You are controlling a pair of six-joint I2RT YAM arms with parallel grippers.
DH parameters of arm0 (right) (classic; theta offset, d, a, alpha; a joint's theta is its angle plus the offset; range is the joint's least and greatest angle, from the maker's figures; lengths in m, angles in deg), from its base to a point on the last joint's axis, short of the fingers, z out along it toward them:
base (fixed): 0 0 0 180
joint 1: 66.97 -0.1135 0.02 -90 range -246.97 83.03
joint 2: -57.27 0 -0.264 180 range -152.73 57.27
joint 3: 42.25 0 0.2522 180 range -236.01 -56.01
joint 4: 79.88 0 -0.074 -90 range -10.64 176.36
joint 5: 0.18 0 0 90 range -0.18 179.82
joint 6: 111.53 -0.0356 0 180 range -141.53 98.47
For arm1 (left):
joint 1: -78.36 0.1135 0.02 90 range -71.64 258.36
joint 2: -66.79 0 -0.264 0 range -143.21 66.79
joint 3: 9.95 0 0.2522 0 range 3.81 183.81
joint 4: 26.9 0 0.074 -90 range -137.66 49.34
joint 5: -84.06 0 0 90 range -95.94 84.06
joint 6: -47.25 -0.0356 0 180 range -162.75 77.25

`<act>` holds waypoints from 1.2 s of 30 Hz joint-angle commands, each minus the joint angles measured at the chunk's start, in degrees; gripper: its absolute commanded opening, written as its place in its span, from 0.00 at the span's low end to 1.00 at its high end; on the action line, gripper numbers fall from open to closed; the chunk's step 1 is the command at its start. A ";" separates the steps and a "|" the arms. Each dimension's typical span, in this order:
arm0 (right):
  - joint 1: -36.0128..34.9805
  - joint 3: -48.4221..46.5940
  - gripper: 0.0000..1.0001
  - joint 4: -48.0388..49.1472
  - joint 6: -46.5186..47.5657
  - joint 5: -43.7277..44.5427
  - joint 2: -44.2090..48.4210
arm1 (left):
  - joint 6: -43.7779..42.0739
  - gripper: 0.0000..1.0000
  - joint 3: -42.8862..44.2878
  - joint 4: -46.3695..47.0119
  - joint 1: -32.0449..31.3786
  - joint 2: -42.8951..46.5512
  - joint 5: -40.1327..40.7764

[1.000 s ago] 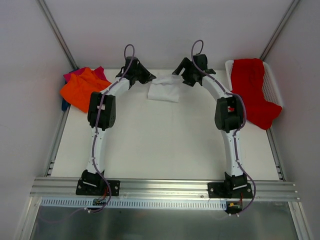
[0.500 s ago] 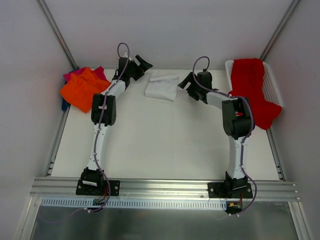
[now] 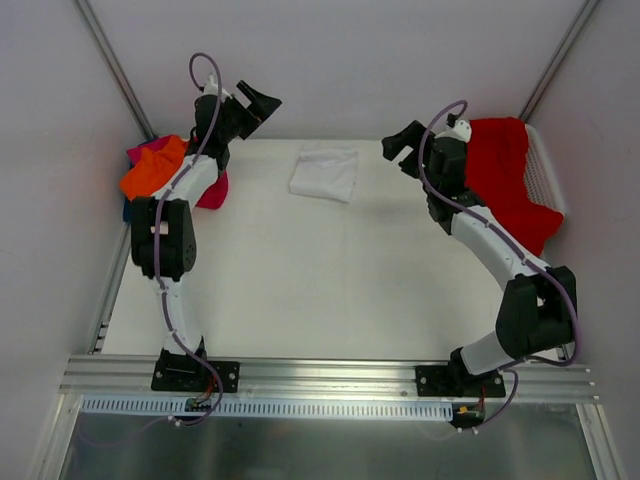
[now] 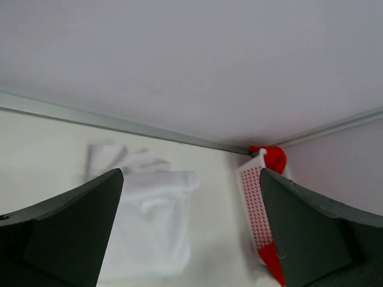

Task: Fold and stack the t-shirts
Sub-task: Fold the long partially folded tshirt into a neat square

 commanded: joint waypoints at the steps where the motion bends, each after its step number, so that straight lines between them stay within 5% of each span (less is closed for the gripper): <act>1: -1.55 -5.06 0.99 -7.35 1.41 -11.74 -4.32 | 0.77 0.99 -14.85 5.30 -4.14 11.69 -0.82; 5: -3.57 -2.37 0.99 -9.04 0.18 -14.85 -3.64 | 0.77 0.99 -20.50 8.21 -7.31 12.25 -9.58; 12: -4.89 8.53 0.99 -9.04 0.09 -10.89 4.53 | -3.09 0.97 -4.01 -7.96 -11.70 -0.85 -21.12; 23: -4.98 19.61 0.99 -12.37 3.25 -5.44 15.26 | -6.53 0.98 17.53 -9.45 -12.76 -20.53 -16.91; 36: -4.98 21.91 0.99 -12.99 5.10 -4.65 11.23 | -6.53 0.99 23.80 0.28 -13.11 -28.37 -1.80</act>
